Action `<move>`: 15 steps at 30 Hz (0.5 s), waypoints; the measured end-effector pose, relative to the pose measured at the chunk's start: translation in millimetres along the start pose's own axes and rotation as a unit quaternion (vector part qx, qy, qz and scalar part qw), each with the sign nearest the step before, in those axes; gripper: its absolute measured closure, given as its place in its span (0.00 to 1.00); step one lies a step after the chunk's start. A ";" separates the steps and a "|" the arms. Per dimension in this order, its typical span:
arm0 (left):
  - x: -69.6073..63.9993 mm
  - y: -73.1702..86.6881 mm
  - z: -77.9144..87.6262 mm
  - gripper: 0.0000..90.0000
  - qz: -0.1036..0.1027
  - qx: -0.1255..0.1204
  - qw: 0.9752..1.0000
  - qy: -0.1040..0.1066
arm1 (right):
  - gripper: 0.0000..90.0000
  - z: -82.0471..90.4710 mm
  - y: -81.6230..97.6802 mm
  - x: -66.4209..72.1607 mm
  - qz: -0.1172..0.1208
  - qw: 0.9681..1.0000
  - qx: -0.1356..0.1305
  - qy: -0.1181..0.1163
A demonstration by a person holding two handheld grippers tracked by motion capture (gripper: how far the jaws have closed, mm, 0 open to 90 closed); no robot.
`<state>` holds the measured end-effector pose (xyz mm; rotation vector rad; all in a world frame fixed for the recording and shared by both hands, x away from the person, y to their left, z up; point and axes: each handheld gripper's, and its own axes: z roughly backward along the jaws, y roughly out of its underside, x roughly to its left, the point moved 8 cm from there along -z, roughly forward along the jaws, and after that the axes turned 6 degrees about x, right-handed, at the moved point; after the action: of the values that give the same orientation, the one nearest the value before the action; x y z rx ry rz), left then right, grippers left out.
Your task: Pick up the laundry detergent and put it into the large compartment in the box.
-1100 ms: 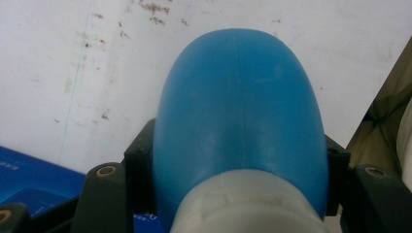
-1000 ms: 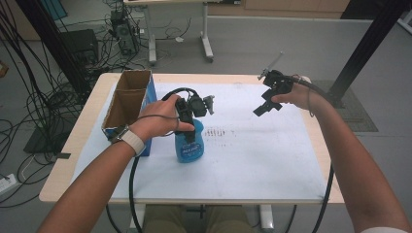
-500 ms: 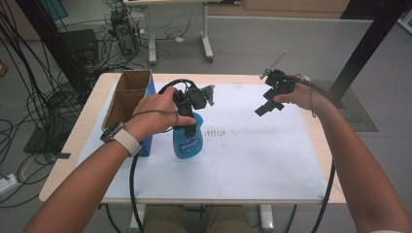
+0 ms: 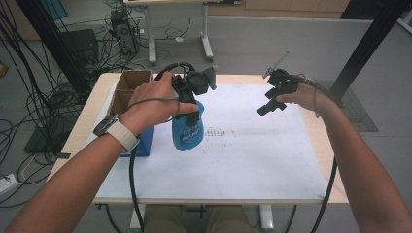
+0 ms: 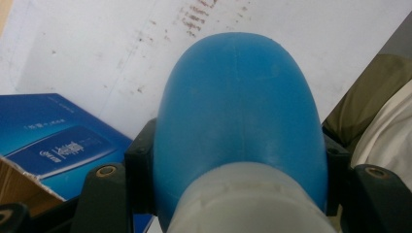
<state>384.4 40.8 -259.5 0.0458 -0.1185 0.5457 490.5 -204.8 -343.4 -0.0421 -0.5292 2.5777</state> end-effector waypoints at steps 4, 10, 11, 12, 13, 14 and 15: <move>1.3 0.7 5.9 0.42 0.011 0.000 1.000 0.000 | 0.10 1.0 0.5 0.6 0.001 1.000 -0.001 0.000; 6.8 2.7 16.8 0.42 0.037 0.008 0.999 0.010 | 0.10 1.7 -0.5 2.7 0.004 1.000 -0.003 0.000; 7.7 2.9 18.8 0.42 0.042 0.011 0.999 0.010 | 0.10 1.9 -0.5 2.6 0.004 1.000 -0.003 0.000; 8.4 3.1 20.1 0.42 0.043 0.014 0.999 0.009 | 0.10 2.0 -0.4 2.5 0.004 1.000 -0.003 0.001; 10.0 2.9 22.5 0.42 0.045 0.016 0.999 0.009 | 0.10 2.1 -0.4 2.8 0.004 1.000 -0.004 0.000; 11.2 3.0 24.4 0.42 0.051 0.018 0.999 0.009 | 0.10 2.3 -0.3 2.7 0.004 1.000 -0.004 0.000; 12.3 3.0 26.3 0.42 0.056 0.019 0.998 0.009 | 0.10 2.5 -0.3 2.6 0.004 1.000 -0.005 0.001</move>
<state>390.6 47.8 -231.9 0.0709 -0.0941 0.6598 488.1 -204.2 -340.8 -0.0489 -0.5419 2.5833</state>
